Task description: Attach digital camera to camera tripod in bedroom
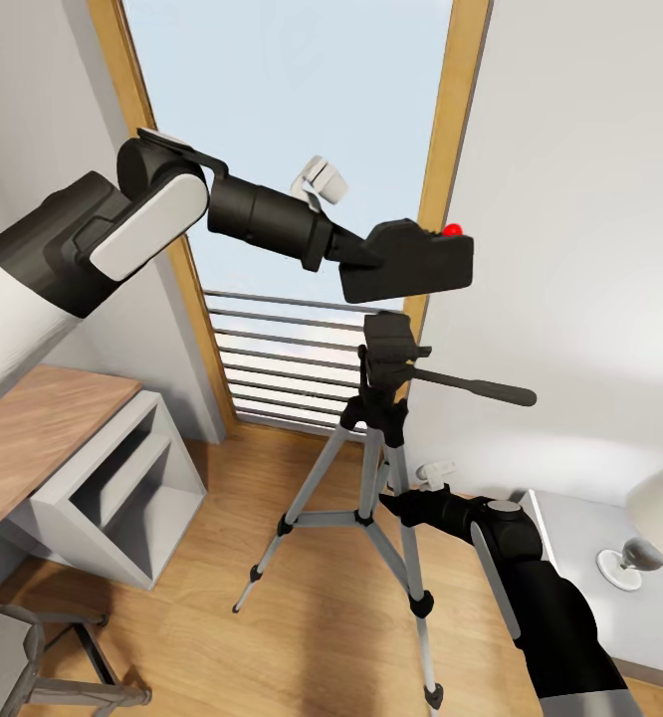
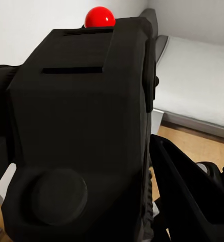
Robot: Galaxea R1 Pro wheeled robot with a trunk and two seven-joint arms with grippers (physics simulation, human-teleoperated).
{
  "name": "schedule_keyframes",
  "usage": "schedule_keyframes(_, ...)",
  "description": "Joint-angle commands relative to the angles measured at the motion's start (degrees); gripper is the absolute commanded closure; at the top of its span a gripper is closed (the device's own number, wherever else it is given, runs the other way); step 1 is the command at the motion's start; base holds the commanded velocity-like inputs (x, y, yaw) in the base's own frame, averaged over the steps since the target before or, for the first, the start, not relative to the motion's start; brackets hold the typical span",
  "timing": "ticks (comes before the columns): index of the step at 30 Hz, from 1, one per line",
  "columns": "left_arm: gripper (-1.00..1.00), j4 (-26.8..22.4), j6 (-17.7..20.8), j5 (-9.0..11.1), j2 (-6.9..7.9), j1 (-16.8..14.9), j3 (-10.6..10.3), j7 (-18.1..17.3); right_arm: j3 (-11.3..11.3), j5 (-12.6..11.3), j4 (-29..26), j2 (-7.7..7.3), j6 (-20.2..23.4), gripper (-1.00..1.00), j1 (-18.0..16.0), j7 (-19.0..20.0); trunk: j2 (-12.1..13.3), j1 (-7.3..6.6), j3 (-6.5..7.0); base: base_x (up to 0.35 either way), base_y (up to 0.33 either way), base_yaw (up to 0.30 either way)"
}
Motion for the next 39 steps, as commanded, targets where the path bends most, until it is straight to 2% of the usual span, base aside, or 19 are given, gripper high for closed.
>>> schedule_keyframes(1,1.00,0.04,0.27,0.45,0.06,-0.11,-0.15,-0.01,-0.07,2.97,0.65,-0.03,0.03,1.00,-0.02,0.27,-0.08,0.03,-0.10,0.000,0.000,0.000)
schedule_keyframes(15,1.00,-0.19,0.47,0.11,0.42,-0.11,-0.58,0.23,-0.08,3.06,0.65,-0.03,0.03,1.00,0.00,0.27,-0.08,0.03,-0.10,0.000,0.000,0.000)
schedule_keyframes(19,1.00,-0.21,0.49,-1.67,0.53,-0.11,-0.67,0.24,-0.10,3.06,0.65,-0.03,0.03,1.00,-0.01,0.27,-0.08,0.03,-0.10,0.000,0.000,0.000)
schedule_keyframes(20,1.00,-0.21,0.49,-2.79,0.49,-0.11,-0.72,0.23,-0.11,3.06,0.65,-0.03,0.03,1.00,-0.01,0.27,-0.08,0.03,-0.10,0.000,0.000,0.000)
schedule_keyframes(24,1.00,-0.26,0.64,-5.21,0.35,-0.11,-0.91,0.17,-0.11,3.06,0.65,-0.03,0.03,1.00,-0.04,0.27,-0.08,0.03,-0.10,0.000,0.000,0.000)
schedule_keyframes(27,1.00,-0.39,2.55,-6.60,0.16,-0.11,-1.02,0.14,-0.06,3.06,0.65,-0.03,0.03,1.00,-0.01,0.27,-0.08,0.03,-0.10,0.000,0.000,0.000)
schedule_keyframes(39,1.00,-1.29,3.47,-6.88,0.04,-0.11,-1.07,0.14,-0.09,3.06,0.65,-0.03,0.03,1.00,-0.03,0.24,-0.08,0.03,-0.10,0.000,0.000,0.000)
